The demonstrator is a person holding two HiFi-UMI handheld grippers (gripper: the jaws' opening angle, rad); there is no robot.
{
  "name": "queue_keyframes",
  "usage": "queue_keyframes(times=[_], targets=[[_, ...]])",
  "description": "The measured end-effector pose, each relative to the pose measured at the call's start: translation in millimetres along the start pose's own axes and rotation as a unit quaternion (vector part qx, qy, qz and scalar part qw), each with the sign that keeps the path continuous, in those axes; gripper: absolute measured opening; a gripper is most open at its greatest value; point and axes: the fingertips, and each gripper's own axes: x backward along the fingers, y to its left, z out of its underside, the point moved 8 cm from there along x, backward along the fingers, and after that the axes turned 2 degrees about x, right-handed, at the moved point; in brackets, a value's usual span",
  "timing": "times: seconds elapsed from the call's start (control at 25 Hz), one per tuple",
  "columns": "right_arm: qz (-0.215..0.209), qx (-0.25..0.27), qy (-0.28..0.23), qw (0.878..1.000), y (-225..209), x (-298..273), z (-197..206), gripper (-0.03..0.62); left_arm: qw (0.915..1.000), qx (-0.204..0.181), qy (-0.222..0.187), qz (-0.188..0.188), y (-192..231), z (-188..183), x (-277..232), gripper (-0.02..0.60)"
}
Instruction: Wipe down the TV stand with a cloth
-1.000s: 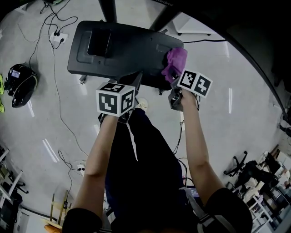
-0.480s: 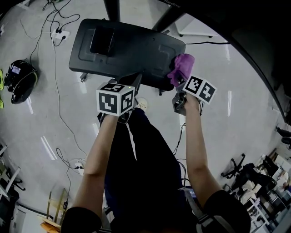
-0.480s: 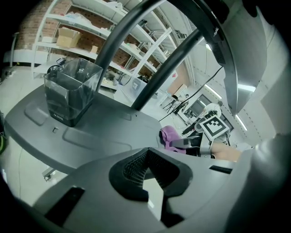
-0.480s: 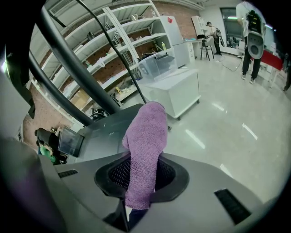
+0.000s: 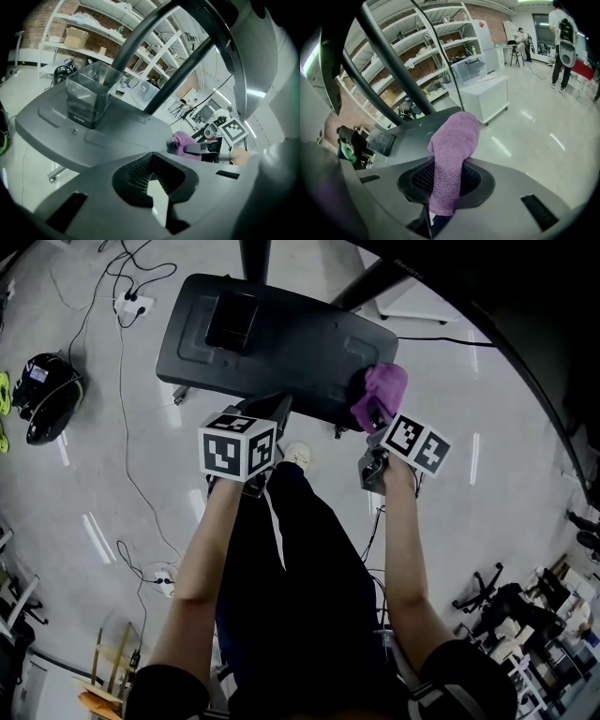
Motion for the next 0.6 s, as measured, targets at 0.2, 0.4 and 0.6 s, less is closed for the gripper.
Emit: queue_keyframes(times=[0.2,0.4,0.6], targets=[[-0.029,0.023,0.009,0.999,46,-1,13,0.089,0.9997,0.019,-0.009,-0.011,24,-3,19,0.006],[-0.072,0.06,0.031,0.995,100,-8,30,0.089,0.9986,0.042,-0.023,-0.023,51,-1,45,0.006],[-0.121,0.108,0.061,0.985,164,-20,53,0.089,0.9963,0.068,-0.036,-0.04,88,0,76,0.008]])
